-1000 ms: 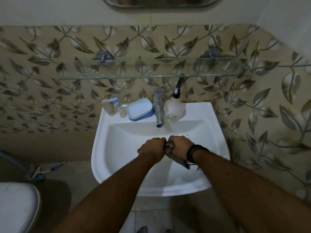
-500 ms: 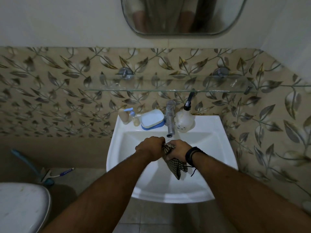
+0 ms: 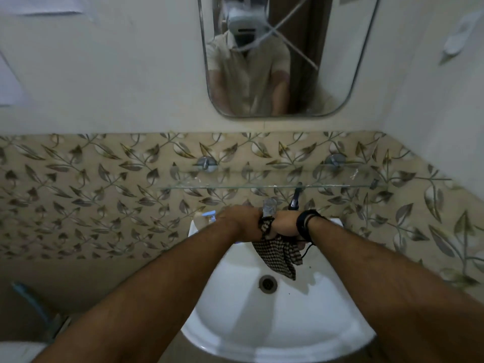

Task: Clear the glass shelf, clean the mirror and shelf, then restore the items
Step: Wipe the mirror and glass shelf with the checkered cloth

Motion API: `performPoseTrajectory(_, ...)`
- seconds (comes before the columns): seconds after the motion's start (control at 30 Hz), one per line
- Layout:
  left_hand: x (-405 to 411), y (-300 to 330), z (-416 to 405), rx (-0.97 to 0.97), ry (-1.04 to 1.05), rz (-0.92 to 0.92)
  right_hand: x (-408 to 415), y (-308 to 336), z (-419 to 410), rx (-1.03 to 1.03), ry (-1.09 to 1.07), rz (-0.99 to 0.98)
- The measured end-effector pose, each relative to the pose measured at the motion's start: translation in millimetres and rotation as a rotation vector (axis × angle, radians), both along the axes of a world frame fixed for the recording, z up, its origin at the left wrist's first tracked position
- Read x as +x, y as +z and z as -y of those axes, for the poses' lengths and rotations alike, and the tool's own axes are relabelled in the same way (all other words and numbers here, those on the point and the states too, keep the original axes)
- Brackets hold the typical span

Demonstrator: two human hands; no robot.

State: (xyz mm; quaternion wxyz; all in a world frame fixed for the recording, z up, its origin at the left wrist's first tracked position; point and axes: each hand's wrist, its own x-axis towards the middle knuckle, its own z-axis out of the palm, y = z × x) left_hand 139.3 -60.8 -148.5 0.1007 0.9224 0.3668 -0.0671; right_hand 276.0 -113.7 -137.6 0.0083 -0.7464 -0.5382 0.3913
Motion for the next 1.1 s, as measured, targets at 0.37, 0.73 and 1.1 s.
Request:
performPoseTrajectory(0.37,7.4,104.6,-27.5,0.119,-0.073,-0.054,8.1,97.4,-24.0,0.055,-0.041,-0.025)
performPoseTrajectory(0.73,-17.6,167.0,-56.8,0.189,-0.120,0.014,2.3,167.5,-32.4,0.000,-0.046,0.009)
performPoseTrajectory(1.1,-52.7,273.8,-114.5,0.777,0.006,0.593,27.5,287.1,-23.0,0.610,-0.397,-0.866)
